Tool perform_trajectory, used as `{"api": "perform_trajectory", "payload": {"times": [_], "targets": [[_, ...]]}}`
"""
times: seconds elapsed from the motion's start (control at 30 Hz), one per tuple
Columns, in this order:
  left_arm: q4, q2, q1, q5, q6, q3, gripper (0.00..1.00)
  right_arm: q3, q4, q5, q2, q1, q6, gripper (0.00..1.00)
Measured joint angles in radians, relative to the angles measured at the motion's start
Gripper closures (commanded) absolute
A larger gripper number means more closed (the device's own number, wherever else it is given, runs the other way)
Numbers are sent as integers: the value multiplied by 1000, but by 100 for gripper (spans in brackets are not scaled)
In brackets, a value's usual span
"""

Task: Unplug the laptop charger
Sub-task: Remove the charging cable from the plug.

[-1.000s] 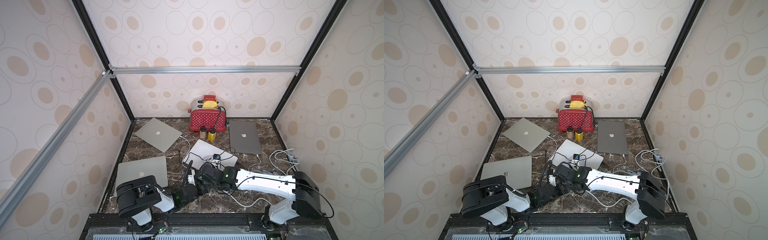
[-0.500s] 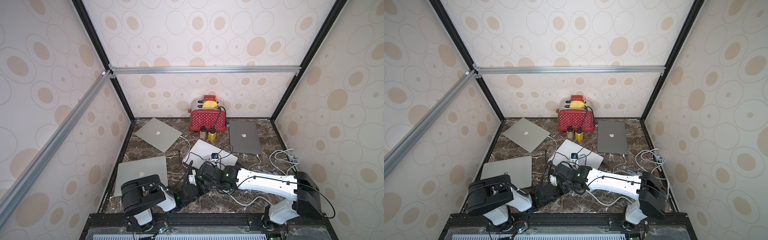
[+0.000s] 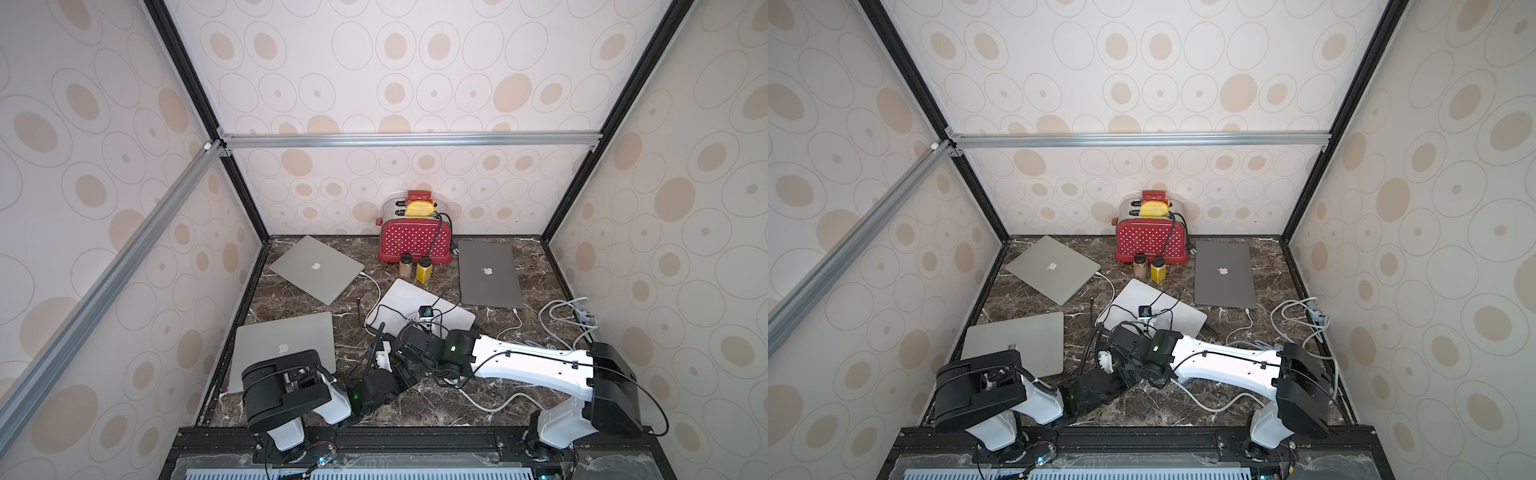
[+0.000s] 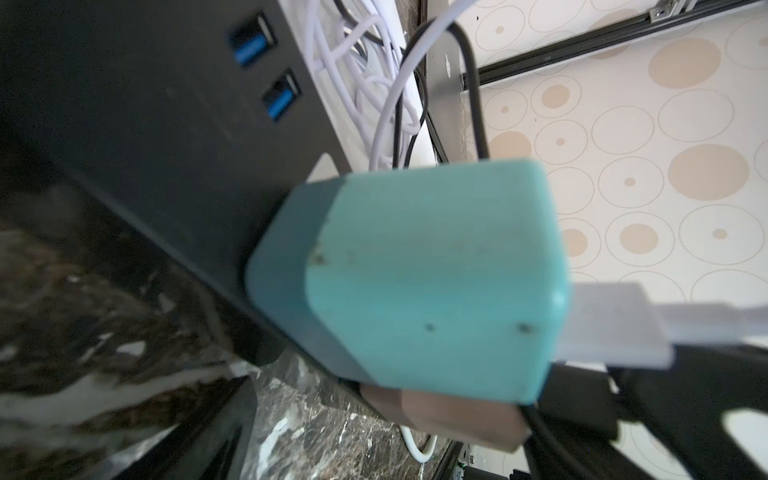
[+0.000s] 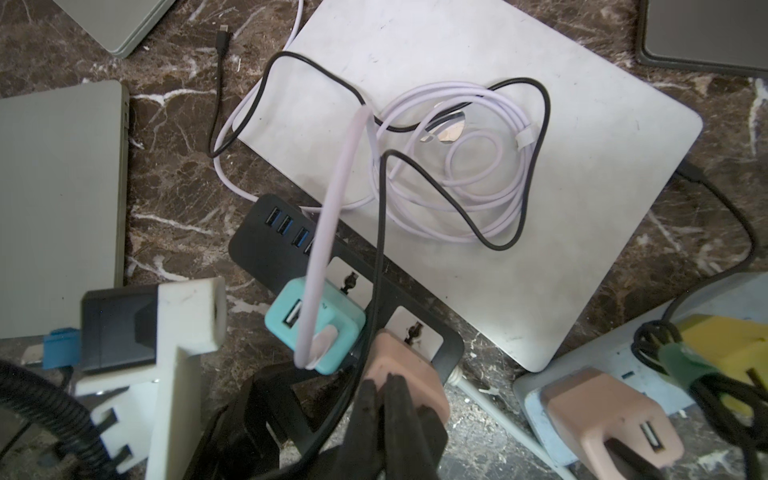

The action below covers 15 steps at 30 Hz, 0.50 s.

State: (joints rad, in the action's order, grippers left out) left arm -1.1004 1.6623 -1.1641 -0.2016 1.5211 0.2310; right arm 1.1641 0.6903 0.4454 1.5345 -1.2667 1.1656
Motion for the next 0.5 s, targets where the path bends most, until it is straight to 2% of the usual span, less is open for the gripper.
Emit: {"api": "perform_trajectory", "payload": {"times": [0.37, 0.5], "targets": [[-37, 39, -37, -29, 106, 4, 1, 18, 31, -2, 9, 0, -22, 100], [32, 9, -48, -32, 129, 23, 1, 19, 45, 4, 9, 0, -12, 100]]}}
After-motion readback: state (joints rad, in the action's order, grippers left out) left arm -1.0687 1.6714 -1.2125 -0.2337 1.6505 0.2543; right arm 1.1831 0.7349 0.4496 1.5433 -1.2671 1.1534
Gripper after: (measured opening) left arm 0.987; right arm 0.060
